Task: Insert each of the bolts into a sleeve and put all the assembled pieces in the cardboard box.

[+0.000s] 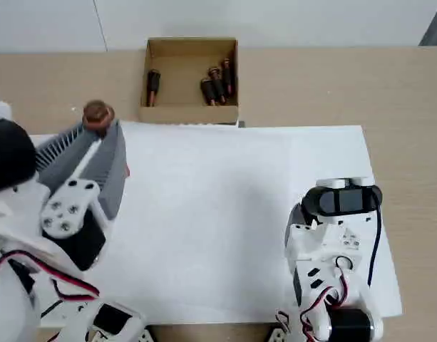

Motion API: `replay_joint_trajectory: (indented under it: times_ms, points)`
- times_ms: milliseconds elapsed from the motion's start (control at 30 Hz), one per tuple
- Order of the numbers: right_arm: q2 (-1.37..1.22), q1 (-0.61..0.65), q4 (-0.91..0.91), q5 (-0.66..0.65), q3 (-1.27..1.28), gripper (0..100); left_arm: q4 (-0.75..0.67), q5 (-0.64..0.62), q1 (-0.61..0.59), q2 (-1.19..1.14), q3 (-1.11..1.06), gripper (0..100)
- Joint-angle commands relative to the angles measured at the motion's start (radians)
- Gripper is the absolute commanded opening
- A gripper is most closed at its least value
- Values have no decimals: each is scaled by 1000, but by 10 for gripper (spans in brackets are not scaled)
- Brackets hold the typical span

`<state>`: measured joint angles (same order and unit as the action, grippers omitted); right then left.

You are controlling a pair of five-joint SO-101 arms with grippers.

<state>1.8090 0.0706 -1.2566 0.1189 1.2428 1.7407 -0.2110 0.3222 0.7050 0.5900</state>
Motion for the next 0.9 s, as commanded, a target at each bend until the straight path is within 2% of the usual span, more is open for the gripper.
replay_joint_trajectory:
  times_ms: [0, 133, 233, 633, 867]
  points:
    - [4, -5, 30, -9, -6, 3, -25, -20, -31, 87, -139, 6]
    - [4, -5, 30, -9, -6, 3, -37, -31, -84, 196, -326, 6]
    - [4, 4, 30, -9, -6, 3, -107, -55, -114, 287, -481, 6]
    - [4, 229, 108, -14, 21, 3, -483, -55, -107, 749, -1227, 6]
    - [4, 371, 114, -95, 34, 3, -652, -89, -106, 997, -1570, 6]
